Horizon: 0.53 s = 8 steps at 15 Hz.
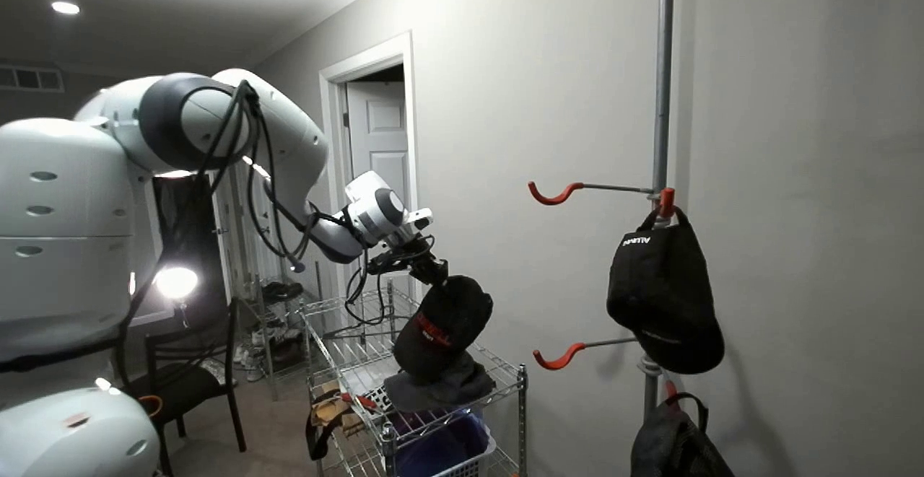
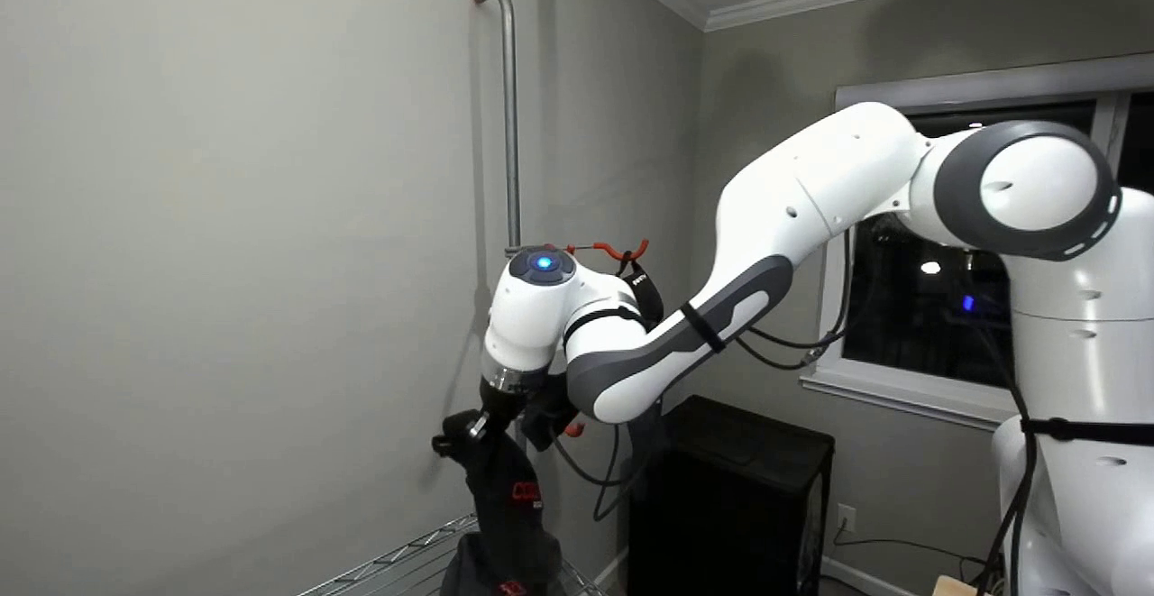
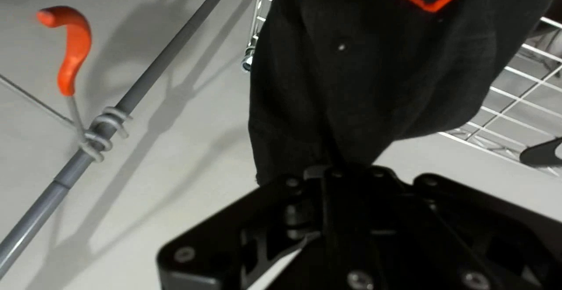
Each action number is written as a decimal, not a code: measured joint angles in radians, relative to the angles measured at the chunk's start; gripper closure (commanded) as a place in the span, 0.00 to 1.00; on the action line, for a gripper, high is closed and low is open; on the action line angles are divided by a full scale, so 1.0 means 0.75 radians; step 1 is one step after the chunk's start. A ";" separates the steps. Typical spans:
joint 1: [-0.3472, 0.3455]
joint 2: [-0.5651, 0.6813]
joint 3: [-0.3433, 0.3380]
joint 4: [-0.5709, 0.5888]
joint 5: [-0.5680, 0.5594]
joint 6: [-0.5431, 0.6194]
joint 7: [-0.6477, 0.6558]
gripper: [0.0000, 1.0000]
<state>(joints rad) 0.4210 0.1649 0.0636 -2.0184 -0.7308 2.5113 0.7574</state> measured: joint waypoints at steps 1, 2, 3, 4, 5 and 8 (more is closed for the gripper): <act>-0.013 -0.058 0.002 -0.027 -0.024 0.000 0.022 0.99; -0.028 -0.111 0.006 -0.051 -0.046 0.000 0.045 0.99; -0.046 -0.159 0.014 -0.073 -0.057 -0.001 0.065 0.99; -0.067 -0.205 0.027 -0.096 -0.059 -0.001 0.072 0.99; -0.088 -0.251 0.044 -0.118 -0.059 -0.001 0.072 0.99; -0.140 -0.400 0.101 -0.192 -0.059 -0.009 0.070 0.99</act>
<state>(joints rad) 0.3159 -0.1355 0.1392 -2.1627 -0.7746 2.5044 0.8099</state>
